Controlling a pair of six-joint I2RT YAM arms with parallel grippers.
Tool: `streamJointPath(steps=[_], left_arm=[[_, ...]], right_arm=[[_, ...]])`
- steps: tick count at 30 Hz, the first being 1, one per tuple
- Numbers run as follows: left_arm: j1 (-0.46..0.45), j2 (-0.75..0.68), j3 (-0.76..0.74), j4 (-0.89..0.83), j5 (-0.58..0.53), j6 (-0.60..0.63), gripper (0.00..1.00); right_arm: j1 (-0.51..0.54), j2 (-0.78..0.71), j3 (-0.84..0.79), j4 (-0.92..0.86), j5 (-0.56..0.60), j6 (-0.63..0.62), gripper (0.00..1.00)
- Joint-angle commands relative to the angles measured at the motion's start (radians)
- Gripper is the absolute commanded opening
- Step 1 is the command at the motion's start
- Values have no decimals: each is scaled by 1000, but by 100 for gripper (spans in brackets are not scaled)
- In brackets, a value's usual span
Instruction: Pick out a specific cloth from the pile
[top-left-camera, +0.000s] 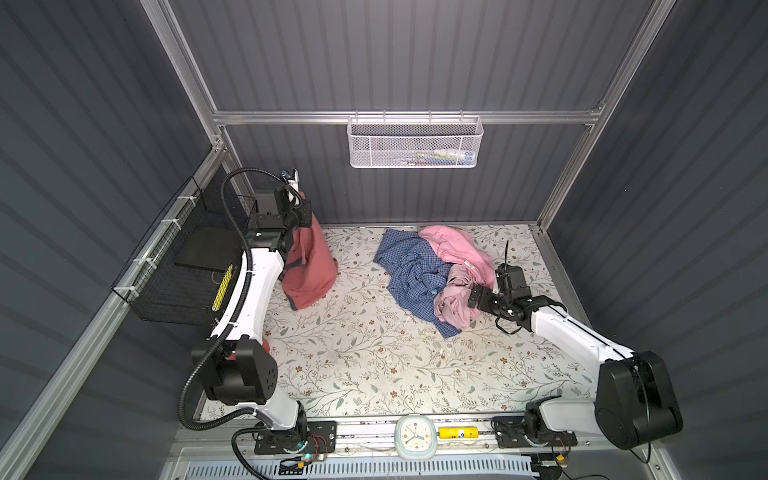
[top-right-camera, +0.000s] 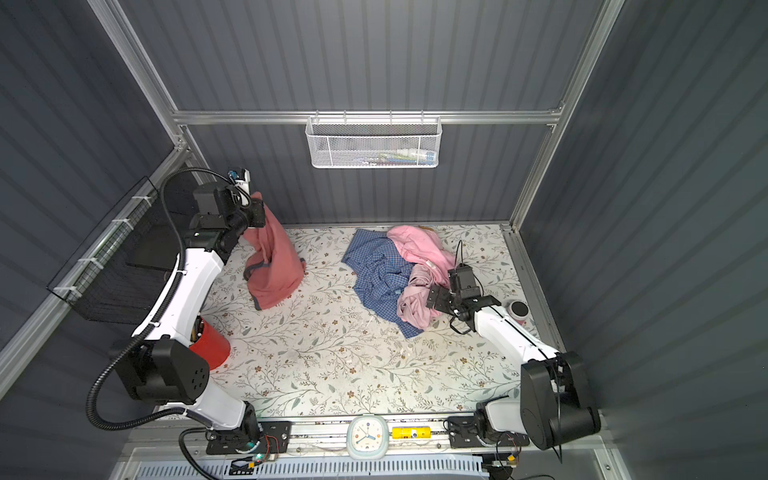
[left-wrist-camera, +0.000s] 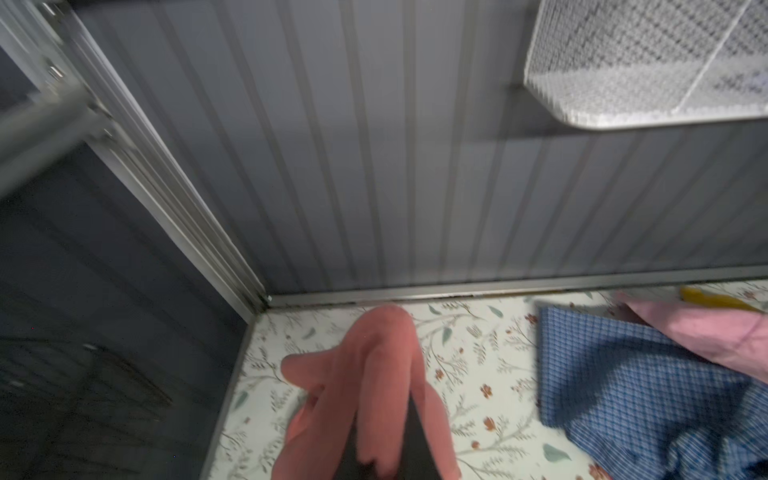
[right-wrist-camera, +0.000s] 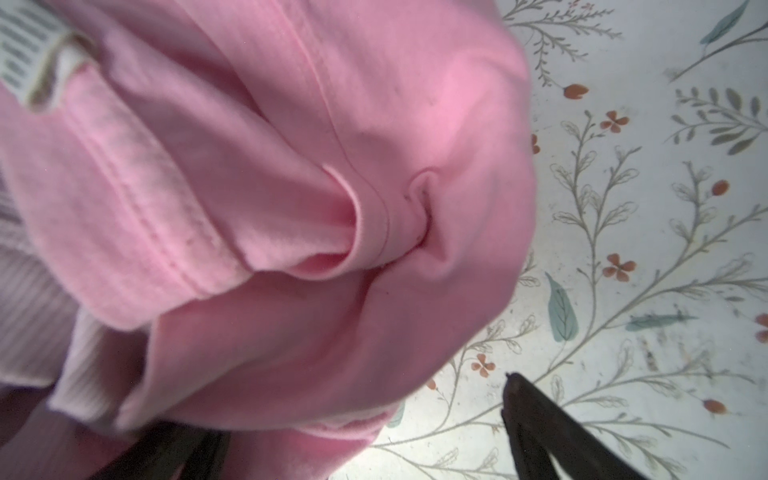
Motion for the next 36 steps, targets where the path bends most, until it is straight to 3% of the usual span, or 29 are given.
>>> streamJointPath(steps=[1,7,10,19,22,36], left_arm=[[-3,-25,-32,27,82,-119,0],[70,14,-83,21,207,-232,0],[114,32,-114,5,215,-252,0],[132,95,-213,-65,14,-134,0],[132,133,-226,-68,-77,-136,0],[132,336,-197,-190,-294,-189,0]], right_arm=[[9,15,33,-1,-7,1,99],[16,22,36,-4,-10,4,99],[18,20,33,-9,-9,5,99],[19,30,34,-1,-13,2,99],[19,37,40,0,-18,1,99],[21,34,38,-9,-12,-3,99]])
